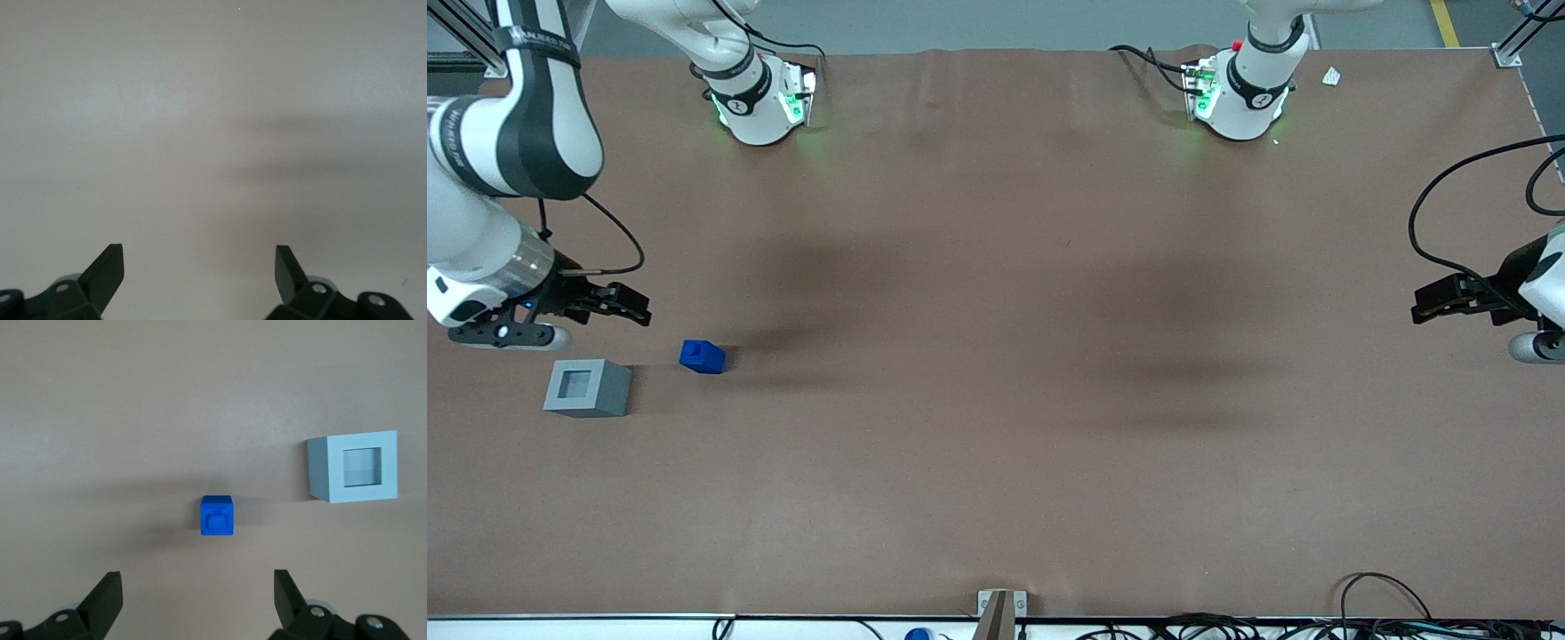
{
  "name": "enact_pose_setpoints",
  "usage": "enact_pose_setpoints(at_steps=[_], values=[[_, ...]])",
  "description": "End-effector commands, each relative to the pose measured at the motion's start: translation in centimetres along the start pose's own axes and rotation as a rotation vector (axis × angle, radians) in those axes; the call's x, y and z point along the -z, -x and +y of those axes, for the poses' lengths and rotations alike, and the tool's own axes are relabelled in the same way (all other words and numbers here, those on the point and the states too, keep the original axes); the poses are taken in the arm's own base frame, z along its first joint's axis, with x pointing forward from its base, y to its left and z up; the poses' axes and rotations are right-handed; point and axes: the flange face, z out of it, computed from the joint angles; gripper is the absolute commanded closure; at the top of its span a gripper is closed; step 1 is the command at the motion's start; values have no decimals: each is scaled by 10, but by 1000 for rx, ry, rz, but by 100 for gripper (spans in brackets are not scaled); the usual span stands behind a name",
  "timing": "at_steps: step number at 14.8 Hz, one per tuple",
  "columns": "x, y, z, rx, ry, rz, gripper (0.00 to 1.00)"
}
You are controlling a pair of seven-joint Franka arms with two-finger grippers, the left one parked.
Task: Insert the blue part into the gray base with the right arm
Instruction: 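Lower the right gripper over the blue block and close on it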
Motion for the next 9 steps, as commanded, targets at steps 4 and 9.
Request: enact_pose_setpoints(at_steps=[4,9], values=[[-53,4,4,1,4,-2,0],[-83,-3,8,-2,15,-8,0]])
